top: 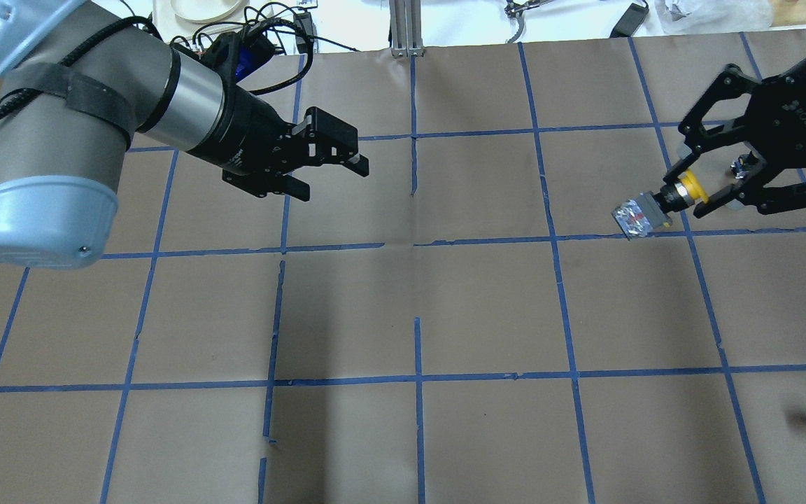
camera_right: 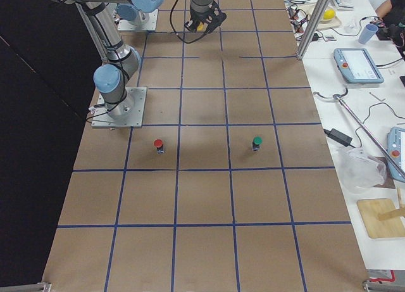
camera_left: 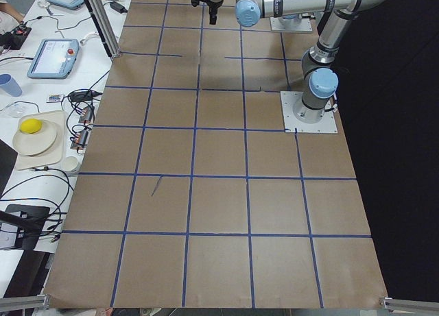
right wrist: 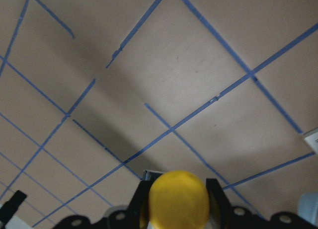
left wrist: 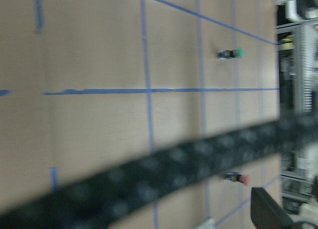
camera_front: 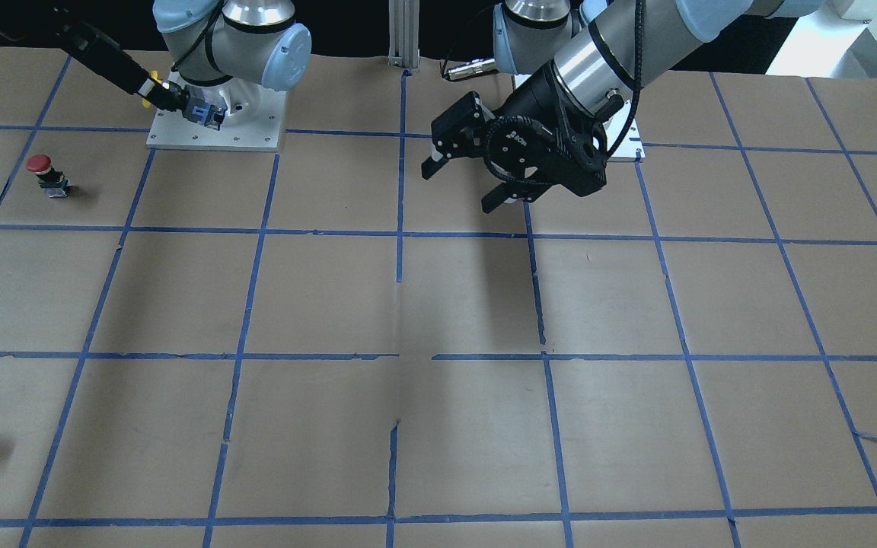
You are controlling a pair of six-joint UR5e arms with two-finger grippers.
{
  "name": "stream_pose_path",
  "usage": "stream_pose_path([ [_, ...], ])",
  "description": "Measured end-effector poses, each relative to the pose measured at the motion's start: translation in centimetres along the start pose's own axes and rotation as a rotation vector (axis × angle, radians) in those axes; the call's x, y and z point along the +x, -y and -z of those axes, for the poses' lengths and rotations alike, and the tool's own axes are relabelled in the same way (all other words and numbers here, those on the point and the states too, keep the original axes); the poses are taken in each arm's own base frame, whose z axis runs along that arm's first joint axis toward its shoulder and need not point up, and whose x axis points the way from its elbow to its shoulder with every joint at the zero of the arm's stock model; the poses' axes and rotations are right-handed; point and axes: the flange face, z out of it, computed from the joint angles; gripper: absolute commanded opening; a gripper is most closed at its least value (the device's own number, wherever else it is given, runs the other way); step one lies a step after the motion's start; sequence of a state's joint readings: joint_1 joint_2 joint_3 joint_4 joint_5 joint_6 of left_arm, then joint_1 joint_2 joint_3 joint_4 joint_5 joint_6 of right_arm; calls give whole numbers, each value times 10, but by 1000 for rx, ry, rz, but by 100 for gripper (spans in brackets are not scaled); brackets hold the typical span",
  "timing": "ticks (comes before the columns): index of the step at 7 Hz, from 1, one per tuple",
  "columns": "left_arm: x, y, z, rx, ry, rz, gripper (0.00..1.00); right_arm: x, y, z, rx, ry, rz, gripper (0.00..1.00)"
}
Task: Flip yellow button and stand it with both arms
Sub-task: 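Lower the yellow button upright onto the table with the right gripper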
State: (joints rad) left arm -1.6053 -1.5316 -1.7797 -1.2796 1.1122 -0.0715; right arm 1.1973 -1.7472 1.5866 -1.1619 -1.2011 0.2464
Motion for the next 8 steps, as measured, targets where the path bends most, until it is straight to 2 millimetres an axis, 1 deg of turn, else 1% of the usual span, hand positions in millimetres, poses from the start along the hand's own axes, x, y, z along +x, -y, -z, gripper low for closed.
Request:
stream_pose_path([
  [1, -14, 12, 6, -19, 174, -2, 99, 10, 12, -6, 65, -95, 119, 27],
  [2, -17, 27, 25, -47, 300, -3, 99, 22, 29, -20, 130, -179, 228, 27],
  [3, -8, 44, 56, -68, 370, -4, 99, 38, 49, -42, 191, -252, 318, 28],
  [4, 2, 54, 81, -84, 404, -4, 99, 60, 70, -64, 241, -292, 378, 26],
  [5, 4, 53, 90, -104, 421, 0, 99, 91, 91, -83, 282, -308, 427, 26],
  [6, 2, 48, 90, -103, 424, 4, 99, 128, 110, -97, 330, -322, 477, 26],
  [7, 0, 45, 90, -85, 419, 7, 99, 155, 123, -106, 373, -341, 516, 26],
  [8, -1, 45, 88, -77, 416, 9, 100, 170, 134, -113, 399, -361, 557, 26],
])
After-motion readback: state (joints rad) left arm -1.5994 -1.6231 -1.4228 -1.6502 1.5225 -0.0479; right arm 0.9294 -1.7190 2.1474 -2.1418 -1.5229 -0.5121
